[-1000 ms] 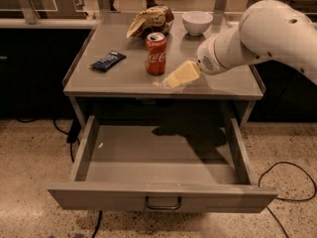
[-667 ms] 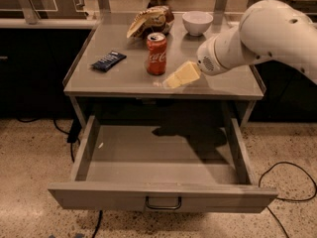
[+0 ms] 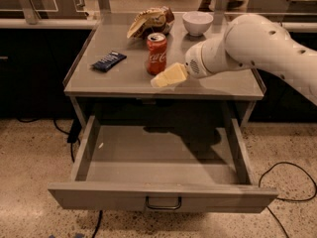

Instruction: Place coke can into top drawer

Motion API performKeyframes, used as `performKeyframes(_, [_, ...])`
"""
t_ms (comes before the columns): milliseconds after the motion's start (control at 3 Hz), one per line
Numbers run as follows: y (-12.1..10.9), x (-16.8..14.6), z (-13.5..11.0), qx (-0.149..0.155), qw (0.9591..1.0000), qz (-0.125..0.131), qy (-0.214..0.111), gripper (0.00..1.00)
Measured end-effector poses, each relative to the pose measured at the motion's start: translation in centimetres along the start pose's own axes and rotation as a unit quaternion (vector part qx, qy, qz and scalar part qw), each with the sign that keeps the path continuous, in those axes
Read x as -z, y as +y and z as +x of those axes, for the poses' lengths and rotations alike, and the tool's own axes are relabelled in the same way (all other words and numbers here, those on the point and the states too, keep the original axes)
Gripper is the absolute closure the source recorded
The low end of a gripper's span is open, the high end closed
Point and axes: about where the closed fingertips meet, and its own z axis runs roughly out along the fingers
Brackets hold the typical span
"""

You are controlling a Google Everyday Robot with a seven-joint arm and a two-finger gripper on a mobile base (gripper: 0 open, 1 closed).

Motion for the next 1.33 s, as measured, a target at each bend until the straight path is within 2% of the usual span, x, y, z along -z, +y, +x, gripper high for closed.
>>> performKeyframes(333, [0.5,-1.9,-0.8,-0.010,0.9996,0.017,-0.021,0.00])
performKeyframes(667, [1.2,-3.6,-2.3,0.009,0.9975,0.052,-0.047,0.00])
performKeyframes(1000, [1.0,-3.9,-3.3,0.013,0.9959,0.062,-0.065,0.00])
performKeyframes(1333, [1.0,-3.9,-3.3,0.013,0.9959,0.062,-0.065,0.00])
